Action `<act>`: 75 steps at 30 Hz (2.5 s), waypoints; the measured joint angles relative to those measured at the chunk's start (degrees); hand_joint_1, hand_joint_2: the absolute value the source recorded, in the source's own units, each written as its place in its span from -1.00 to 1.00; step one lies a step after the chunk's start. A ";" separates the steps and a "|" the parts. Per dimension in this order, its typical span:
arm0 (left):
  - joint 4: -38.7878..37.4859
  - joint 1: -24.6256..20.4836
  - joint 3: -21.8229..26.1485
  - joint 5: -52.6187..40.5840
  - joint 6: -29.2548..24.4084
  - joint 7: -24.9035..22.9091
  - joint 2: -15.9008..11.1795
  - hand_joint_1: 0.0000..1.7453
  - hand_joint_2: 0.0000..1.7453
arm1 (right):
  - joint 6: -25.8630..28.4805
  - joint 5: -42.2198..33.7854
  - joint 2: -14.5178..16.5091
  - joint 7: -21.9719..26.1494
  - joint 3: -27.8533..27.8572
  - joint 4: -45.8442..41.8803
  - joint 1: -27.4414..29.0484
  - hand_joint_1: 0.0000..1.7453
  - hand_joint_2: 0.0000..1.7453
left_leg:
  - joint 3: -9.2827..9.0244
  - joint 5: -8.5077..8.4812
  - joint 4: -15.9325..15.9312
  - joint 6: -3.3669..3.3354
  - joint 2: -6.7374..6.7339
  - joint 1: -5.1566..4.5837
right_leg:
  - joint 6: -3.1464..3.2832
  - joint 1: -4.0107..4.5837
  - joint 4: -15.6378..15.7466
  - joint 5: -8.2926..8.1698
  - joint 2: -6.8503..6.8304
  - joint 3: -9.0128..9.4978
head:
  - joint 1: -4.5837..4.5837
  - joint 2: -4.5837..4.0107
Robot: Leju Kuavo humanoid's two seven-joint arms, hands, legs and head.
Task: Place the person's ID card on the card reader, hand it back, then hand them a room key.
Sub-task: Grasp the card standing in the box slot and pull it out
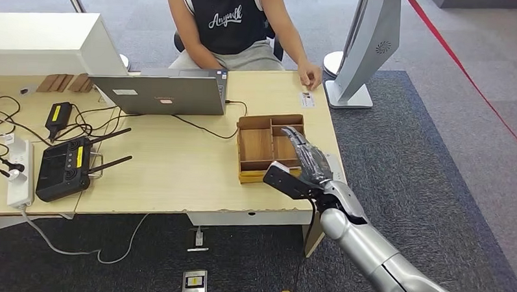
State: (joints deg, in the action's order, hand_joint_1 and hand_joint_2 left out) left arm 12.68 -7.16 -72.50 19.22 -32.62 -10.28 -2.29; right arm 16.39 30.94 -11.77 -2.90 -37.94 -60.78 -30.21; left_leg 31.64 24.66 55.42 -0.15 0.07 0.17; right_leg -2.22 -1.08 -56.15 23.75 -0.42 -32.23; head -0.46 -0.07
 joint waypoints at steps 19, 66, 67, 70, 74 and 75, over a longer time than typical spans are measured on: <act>0.00 0.00 0.00 -0.71 -0.15 -0.05 0.00 -1.00 -1.00 | 2.03 16.15 -0.69 -7.35 -3.83 3.02 0.17 -1.00 1.00 | 0.01 0.00 0.00 0.00 0.00 0.00 | 0.00 0.00 0.00 0.00 0.00 0.00 | 0.00 0.00; 0.00 0.00 0.00 -1.06 -0.95 0.03 0.04 -1.00 -1.00 | 9.44 20.13 4.07 -5.58 -4.16 22.55 -6.88 -1.00 1.00 | 0.00 0.00 0.00 0.00 0.01 0.00 | 0.00 0.00 -0.01 0.00 0.00 0.01 | 0.00 0.00; 0.00 0.00 0.00 -1.06 -0.97 0.03 0.04 -1.00 -1.00 | 9.49 20.12 4.09 -5.49 -4.16 22.73 -6.89 -1.00 1.00 | 0.00 0.00 0.00 0.00 0.01 0.00 | 0.00 0.00 -0.01 0.00 0.00 0.01 | 0.00 0.00; 0.00 0.00 0.00 -1.06 -0.99 0.03 0.05 -1.00 -1.00 | 9.58 20.11 4.15 -5.33 -4.16 23.25 -6.91 -1.00 1.00 | 0.00 0.00 0.00 0.00 0.01 0.00 | 0.00 0.00 -0.01 0.00 0.00 0.01 | 0.00 0.00; 0.00 0.00 0.00 -1.10 -1.00 0.06 0.07 -1.00 -1.00 | 9.75 19.81 4.25 -5.09 -4.16 23.86 -6.94 0.58 1.00 | 0.00 0.00 0.00 0.00 0.01 0.00 | 0.00 0.00 -0.01 0.00 0.00 0.01 | 0.00 0.00; 0.00 0.00 0.00 -1.13 -1.00 0.08 0.07 -1.00 -1.00 | 9.78 19.65 4.27 -5.00 -4.16 24.01 -6.95 0.89 1.00 | 0.00 0.00 0.00 0.00 0.01 0.00 | 0.00 0.00 -0.01 0.00 0.00 0.01 | 0.00 0.00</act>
State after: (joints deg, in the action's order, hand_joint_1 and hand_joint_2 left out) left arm 12.68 -7.16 -72.50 18.10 -33.62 -10.20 -2.23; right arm 26.17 50.59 -7.50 -7.90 -42.10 -36.77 -37.16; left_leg 31.64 24.66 55.42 -0.15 0.08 0.17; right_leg -2.22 -1.08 -56.16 23.75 -0.42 -32.22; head -0.46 -0.07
